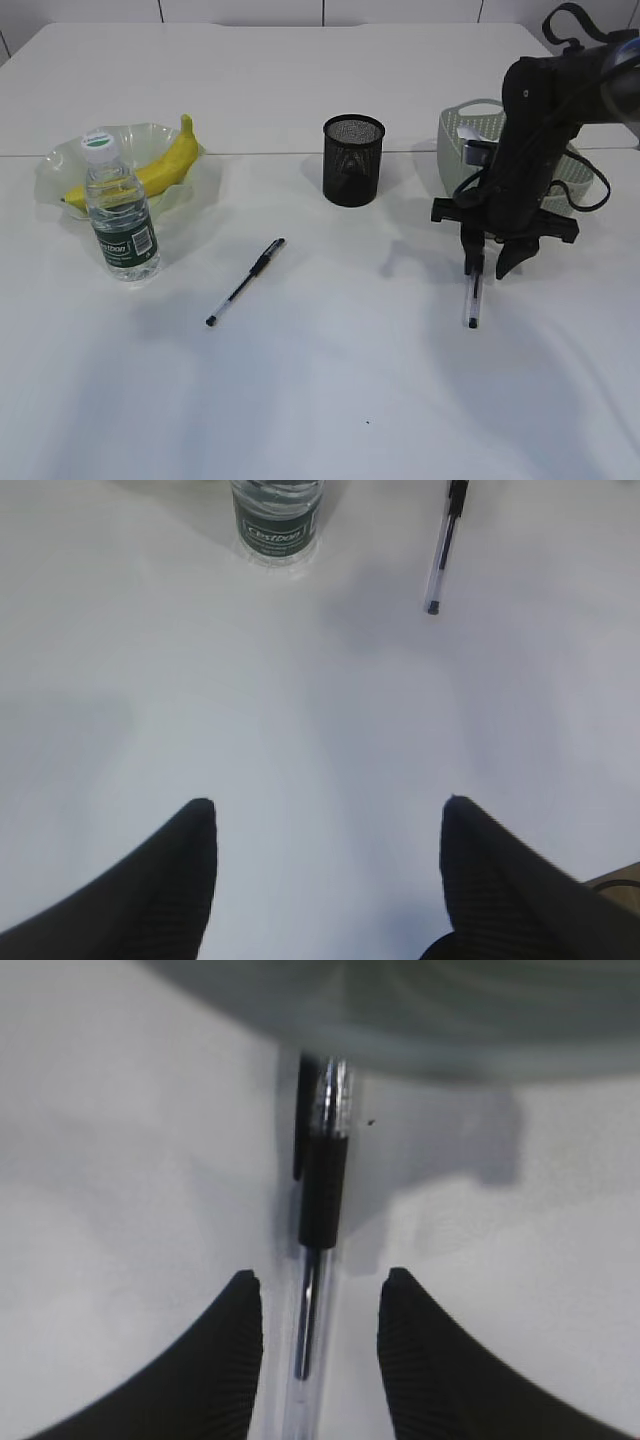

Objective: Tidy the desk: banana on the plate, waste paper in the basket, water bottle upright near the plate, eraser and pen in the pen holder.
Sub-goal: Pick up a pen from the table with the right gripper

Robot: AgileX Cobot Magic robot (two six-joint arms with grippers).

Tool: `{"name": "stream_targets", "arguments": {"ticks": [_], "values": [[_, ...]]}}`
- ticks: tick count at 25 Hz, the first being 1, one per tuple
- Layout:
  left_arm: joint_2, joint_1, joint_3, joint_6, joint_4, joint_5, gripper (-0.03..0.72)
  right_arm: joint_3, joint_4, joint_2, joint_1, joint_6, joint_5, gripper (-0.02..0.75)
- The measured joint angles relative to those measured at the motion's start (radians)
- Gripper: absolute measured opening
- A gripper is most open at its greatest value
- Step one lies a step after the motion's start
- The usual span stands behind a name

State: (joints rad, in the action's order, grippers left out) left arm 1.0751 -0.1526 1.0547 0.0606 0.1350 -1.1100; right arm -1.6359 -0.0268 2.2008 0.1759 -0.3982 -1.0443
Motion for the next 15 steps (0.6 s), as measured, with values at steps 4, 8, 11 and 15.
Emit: {"name": "stream_targets", "arguments": {"ticks": [4, 8, 11, 15], "values": [[0.0, 0.0, 0.0, 0.0, 0.0, 0.0, 0.505, 0.008, -0.023, 0.009, 0.0, 0.006, 0.008, 0.279], [0.0, 0.0, 0.0, 0.0, 0.0, 0.0, 0.505, 0.012, -0.026, 0.019, 0.0, 0.008, 0.018, 0.275], [0.0, 0.0, 0.0, 0.0, 0.0, 0.0, 0.505, 0.012, -0.026, 0.02, 0.0, 0.008, 0.028, 0.272], [0.0, 0.0, 0.0, 0.0, 0.0, 0.0, 0.505, 0.012, -0.026, 0.027, 0.0, 0.008, 0.032, 0.262]]}}
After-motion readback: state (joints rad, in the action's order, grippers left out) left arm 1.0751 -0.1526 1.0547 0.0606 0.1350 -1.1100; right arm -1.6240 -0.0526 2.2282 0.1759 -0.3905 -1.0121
